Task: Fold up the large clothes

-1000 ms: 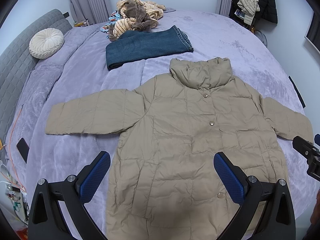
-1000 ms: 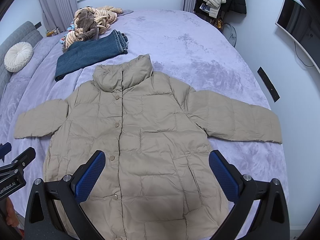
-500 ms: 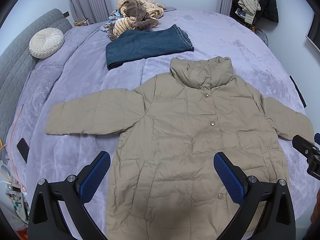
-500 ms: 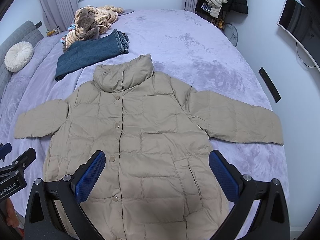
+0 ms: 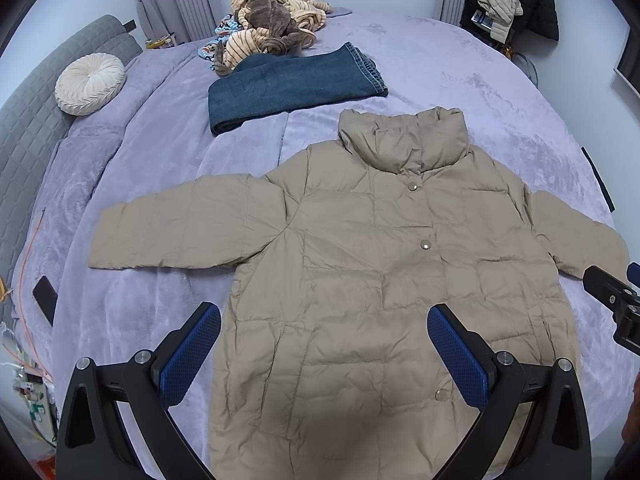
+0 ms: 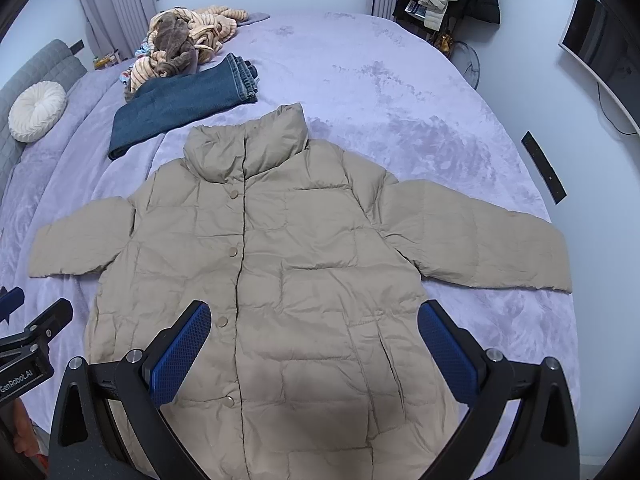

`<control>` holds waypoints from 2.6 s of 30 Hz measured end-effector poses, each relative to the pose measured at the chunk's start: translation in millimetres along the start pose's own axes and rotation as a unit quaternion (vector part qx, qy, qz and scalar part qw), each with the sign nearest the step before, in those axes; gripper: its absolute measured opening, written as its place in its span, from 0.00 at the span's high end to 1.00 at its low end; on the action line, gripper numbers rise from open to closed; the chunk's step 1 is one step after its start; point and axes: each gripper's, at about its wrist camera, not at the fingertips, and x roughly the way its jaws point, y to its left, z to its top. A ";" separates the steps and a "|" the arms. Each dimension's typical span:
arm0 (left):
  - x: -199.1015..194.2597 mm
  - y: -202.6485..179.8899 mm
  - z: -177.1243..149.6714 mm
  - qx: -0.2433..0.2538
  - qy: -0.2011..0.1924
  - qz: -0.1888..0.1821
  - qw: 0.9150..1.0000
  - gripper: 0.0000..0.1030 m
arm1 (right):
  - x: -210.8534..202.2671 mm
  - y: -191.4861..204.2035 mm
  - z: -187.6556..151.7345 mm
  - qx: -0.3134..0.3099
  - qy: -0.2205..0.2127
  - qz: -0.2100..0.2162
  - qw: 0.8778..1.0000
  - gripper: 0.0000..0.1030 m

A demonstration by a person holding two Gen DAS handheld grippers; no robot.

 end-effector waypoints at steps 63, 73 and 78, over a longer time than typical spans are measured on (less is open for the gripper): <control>99.8 277.1 94.1 -0.131 -0.204 -0.179 0.954 0.91 | 276.8 312.7 -5.0 0.044 0.155 0.327 0.931 0.92; 92.5 55.1 132.9 0.030 -0.178 -0.265 0.947 0.91 | 221.3 187.9 3.8 0.086 0.120 0.332 0.932 0.92; 146.7 -63.0 109.0 0.111 -0.110 -0.221 0.963 0.91 | 203.3 83.3 -0.3 0.120 0.098 0.261 0.953 0.92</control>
